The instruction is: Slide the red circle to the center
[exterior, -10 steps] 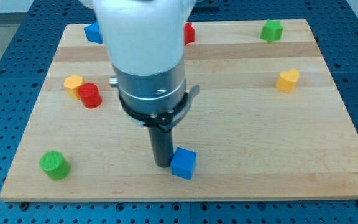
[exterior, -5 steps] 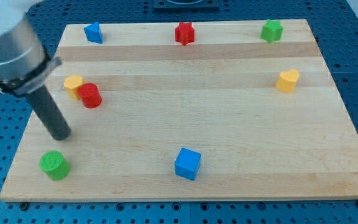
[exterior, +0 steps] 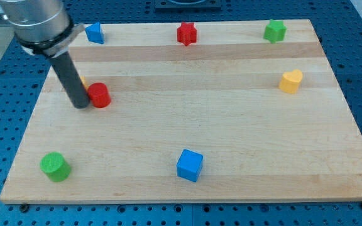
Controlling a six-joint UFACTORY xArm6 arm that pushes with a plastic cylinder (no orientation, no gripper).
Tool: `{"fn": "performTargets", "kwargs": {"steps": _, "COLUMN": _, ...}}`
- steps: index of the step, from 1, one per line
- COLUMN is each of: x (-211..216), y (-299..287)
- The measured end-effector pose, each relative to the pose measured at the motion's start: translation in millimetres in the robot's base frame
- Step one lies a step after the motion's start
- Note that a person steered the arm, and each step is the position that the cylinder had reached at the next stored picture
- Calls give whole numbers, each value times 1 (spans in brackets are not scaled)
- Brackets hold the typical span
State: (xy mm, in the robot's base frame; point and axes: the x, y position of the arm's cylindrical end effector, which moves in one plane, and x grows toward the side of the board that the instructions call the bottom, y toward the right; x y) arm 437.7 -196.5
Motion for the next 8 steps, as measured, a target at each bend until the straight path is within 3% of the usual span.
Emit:
{"fn": "performTargets", "kwargs": {"steps": 2, "x": -27, "y": 53}}
{"fn": "performTargets", "kwargs": {"steps": 5, "x": -97, "y": 70}}
{"fn": "performTargets", "kwargs": {"steps": 8, "x": -43, "y": 101}}
